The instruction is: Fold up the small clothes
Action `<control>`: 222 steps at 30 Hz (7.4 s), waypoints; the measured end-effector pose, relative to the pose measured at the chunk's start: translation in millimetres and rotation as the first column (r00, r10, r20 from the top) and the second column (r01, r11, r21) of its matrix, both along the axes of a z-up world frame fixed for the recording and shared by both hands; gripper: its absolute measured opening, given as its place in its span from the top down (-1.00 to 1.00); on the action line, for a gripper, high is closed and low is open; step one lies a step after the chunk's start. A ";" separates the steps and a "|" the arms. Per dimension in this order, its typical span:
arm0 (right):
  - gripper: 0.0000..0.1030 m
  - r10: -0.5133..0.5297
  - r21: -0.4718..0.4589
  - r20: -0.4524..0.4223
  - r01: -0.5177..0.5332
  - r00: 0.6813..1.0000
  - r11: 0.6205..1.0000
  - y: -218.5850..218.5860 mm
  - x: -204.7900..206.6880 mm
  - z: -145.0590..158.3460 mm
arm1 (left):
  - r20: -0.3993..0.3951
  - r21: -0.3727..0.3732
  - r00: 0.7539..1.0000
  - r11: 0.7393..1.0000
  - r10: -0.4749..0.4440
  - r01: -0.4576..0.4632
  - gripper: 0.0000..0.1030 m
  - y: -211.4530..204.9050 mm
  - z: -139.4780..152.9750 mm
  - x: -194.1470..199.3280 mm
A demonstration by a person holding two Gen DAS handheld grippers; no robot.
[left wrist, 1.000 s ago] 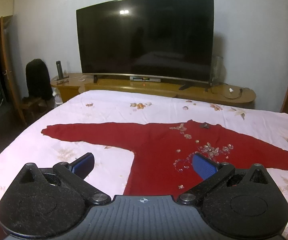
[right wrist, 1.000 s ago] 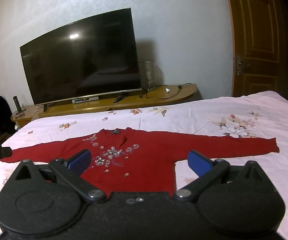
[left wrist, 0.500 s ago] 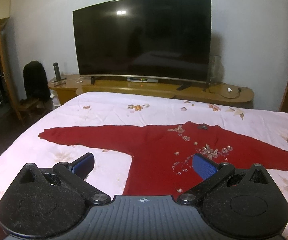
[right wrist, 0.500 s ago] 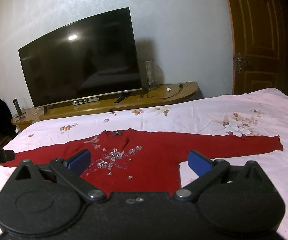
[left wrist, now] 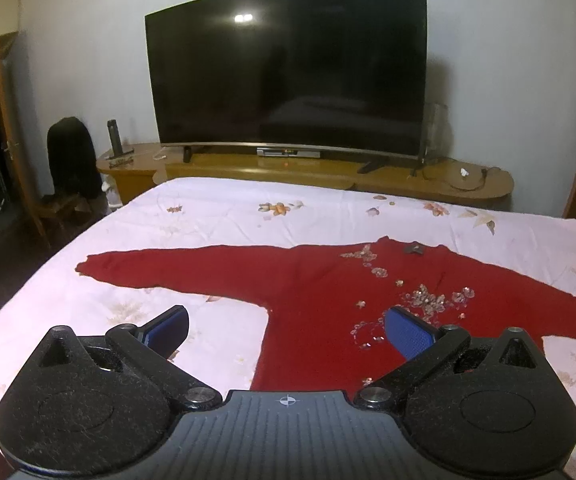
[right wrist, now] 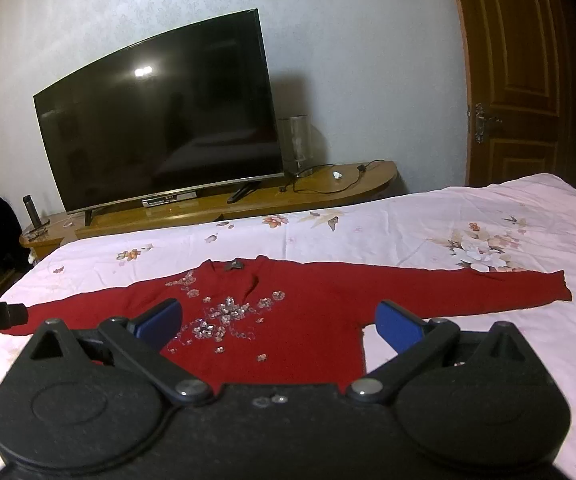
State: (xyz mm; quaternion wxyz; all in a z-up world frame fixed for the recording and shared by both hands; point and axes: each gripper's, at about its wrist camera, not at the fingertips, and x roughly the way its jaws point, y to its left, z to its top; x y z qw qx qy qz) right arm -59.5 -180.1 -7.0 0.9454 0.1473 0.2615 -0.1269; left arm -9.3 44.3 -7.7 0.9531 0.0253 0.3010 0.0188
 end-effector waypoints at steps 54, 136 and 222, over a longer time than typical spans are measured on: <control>-0.99 0.181 0.029 -0.169 -0.179 0.969 0.983 108.9 151.1 -53.9 | -0.312 -0.162 0.900 0.917 0.304 -0.365 -0.99 254.2 -173.3 229.1; -0.82 0.099 0.086 -0.312 -0.076 0.945 0.993 -2.9 163.6 -134.6 | -0.055 -0.372 0.859 0.809 -0.509 0.455 -0.12 -52.5 -114.8 249.0; 0.07 -0.027 0.207 -0.311 0.095 0.950 0.974 -99.4 200.3 -170.1 | -0.168 -0.391 0.953 0.905 -0.251 0.169 -0.12 -3.2 -184.3 284.8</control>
